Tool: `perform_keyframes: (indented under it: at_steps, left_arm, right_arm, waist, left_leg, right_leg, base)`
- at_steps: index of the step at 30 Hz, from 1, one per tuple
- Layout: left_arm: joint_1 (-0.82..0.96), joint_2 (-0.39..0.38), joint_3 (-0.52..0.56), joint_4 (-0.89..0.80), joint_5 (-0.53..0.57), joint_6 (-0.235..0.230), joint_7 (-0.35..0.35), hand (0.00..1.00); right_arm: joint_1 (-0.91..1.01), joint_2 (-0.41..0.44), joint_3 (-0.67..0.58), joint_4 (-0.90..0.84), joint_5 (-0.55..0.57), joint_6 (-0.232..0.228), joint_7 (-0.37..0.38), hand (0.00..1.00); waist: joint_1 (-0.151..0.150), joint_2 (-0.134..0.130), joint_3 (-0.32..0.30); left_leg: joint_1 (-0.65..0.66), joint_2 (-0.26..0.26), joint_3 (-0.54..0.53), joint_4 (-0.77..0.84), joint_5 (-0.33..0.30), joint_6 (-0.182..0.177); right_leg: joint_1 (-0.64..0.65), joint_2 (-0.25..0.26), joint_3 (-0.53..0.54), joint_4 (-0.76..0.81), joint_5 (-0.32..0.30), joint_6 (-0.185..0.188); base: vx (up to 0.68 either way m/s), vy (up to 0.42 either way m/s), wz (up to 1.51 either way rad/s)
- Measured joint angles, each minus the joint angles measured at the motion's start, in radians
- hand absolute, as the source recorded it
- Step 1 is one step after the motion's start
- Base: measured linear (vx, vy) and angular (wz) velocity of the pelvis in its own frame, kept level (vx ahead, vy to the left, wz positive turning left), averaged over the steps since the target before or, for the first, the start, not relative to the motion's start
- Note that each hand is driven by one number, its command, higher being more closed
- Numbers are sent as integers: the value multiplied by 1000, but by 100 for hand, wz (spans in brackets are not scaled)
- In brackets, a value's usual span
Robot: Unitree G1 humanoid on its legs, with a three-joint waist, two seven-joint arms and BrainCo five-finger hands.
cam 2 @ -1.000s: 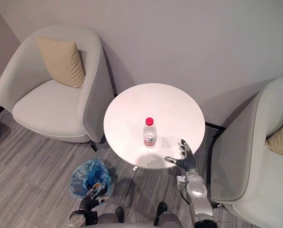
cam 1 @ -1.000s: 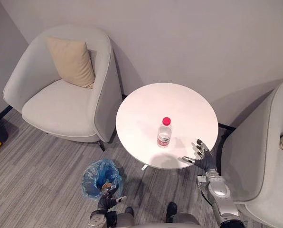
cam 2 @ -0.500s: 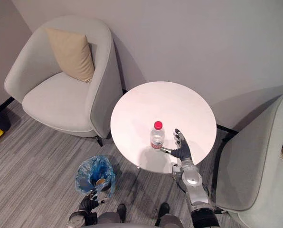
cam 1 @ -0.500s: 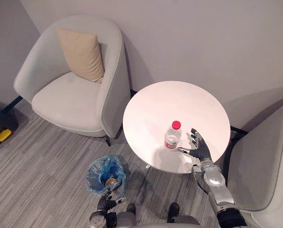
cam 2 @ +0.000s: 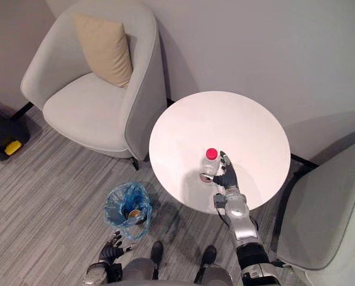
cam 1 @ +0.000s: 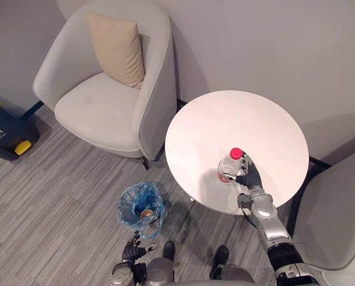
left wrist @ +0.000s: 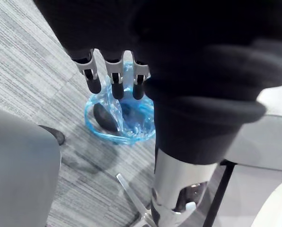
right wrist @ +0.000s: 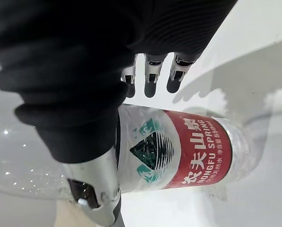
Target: Gather rubbish on tea table into small bin, then transfer packed bag to large trash can.
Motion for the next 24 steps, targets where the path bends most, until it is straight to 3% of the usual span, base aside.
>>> perform_keyframes:
  at_steps: [2, 3, 11, 18, 24]
  left_arm:
    - [0, -1, 0, -10, -11, -1, 0, 0]
    - [0, -1, 0, -14, -11, -3, 1, 0]
    - [-14, -2, -2, -29, -28, -10, 1, 0]
    - [-22, -2, -2, -29, -30, -10, 2, 0]
    - [-30, -3, -3, -24, -27, 3, 1, 0]
  right_arm:
    - [-33, -9, -1, 27, 9, 0, -5, 0]
    - [-58, -10, -2, 47, 20, 0, -15, 100]
    - [-164, -27, -2, 85, 32, -1, -43, 100]
    - [-161, -21, 4, 74, 70, 0, -42, 100]
    - [-50, -19, 14, -140, 99, -6, -15, 100]
  waist:
    - [0, 4, 17]
    - [2, 6, 28]
    - [27, 14, 68]
    - [25, 15, 76]
    - [14, 12, 77]
  left_leg:
    - [-13, -3, -8, 0, 9, 1]
    - [-21, -3, -18, 0, 15, 0]
    - [-56, -2, -26, -1, 31, 1]
    - [-55, -2, -23, -3, 33, 2]
    - [-22, -3, 19, -7, 32, 2]
  right_leg:
    - [-2, -3, -19, 1, 0, 0]
    - [-3, -3, -30, 1, 1, -1]
    - [-35, -2, -37, 5, 16, -10]
    - [-39, -4, -35, 12, 17, -10]
    - [-35, -7, 9, 20, 17, -9]
  base:
    - [-49, -9, 30]
    - [-57, -18, 26]
    - [-71, -11, 4]
    - [-9, -3, 0]
    - [-4, 4, -20]
